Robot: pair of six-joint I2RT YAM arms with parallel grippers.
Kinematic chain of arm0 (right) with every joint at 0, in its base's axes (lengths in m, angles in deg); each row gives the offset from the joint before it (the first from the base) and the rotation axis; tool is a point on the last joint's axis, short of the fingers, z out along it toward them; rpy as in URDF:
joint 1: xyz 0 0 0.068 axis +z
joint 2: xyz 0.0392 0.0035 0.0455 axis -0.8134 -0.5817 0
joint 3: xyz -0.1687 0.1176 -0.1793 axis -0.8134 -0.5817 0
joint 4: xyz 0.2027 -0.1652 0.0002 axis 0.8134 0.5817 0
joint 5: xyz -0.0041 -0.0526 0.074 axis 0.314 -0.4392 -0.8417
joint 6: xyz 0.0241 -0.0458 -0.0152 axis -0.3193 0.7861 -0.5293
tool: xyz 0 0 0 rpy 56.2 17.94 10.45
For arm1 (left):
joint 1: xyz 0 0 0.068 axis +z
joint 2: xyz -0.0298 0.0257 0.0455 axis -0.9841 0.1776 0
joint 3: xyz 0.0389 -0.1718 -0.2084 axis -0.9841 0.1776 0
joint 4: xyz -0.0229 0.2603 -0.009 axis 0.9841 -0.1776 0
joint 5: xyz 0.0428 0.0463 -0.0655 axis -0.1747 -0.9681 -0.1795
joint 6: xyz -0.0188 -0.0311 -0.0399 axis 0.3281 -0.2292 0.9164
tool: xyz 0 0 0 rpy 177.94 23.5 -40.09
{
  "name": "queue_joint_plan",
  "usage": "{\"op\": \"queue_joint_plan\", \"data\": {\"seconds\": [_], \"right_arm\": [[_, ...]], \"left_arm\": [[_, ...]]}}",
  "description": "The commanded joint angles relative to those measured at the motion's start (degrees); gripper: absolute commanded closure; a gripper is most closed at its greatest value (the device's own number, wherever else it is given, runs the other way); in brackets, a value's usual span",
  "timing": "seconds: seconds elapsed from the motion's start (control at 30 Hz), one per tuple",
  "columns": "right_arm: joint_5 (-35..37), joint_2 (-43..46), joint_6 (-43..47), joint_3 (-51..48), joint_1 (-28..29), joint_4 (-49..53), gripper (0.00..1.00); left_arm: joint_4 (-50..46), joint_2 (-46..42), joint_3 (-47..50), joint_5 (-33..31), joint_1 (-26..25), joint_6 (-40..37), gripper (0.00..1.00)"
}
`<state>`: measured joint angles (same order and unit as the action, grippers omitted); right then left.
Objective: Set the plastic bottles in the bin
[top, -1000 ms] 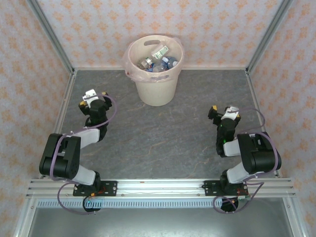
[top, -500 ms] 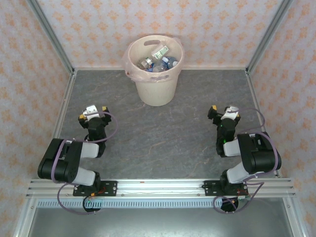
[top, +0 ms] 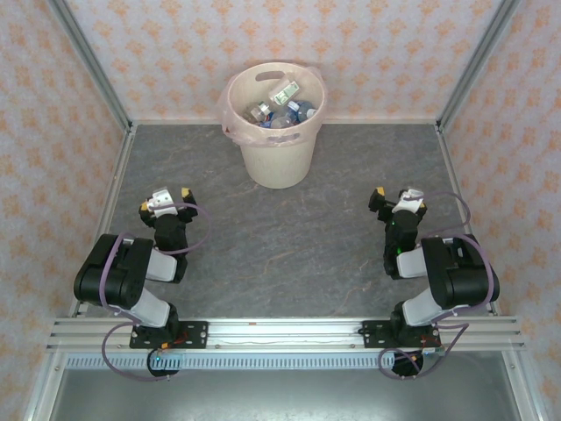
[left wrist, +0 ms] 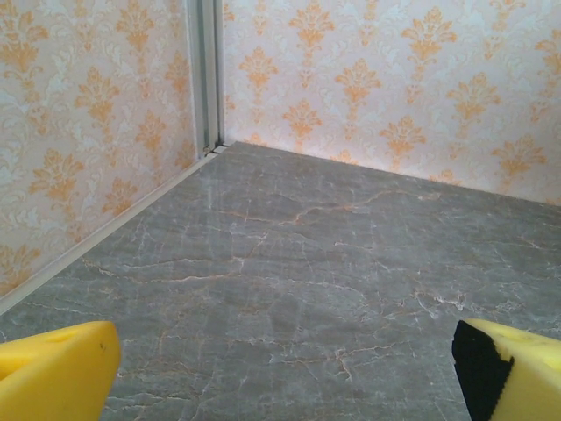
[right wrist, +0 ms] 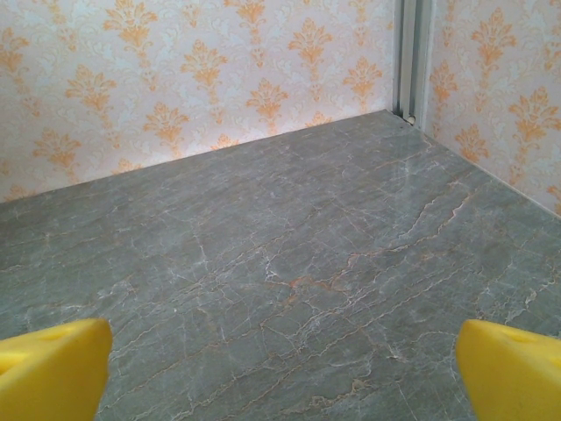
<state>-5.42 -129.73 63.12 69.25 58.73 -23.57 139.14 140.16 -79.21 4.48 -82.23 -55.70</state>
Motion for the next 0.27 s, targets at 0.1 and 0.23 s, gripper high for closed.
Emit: {"op": "queue_joint_plan", "data": {"seconds": [0.1,0.23], "right_arm": [[0.25,-0.31,0.51,-0.26,-0.41,-2.37,0.00],[0.17,-0.26,0.56,-0.24,-0.42,-2.38,0.00]], "left_arm": [[2.85,0.15,0.08,1.64,0.33,-0.57,0.00],[3.00,0.10,0.17,1.71,0.26,-0.61,0.00]]}}
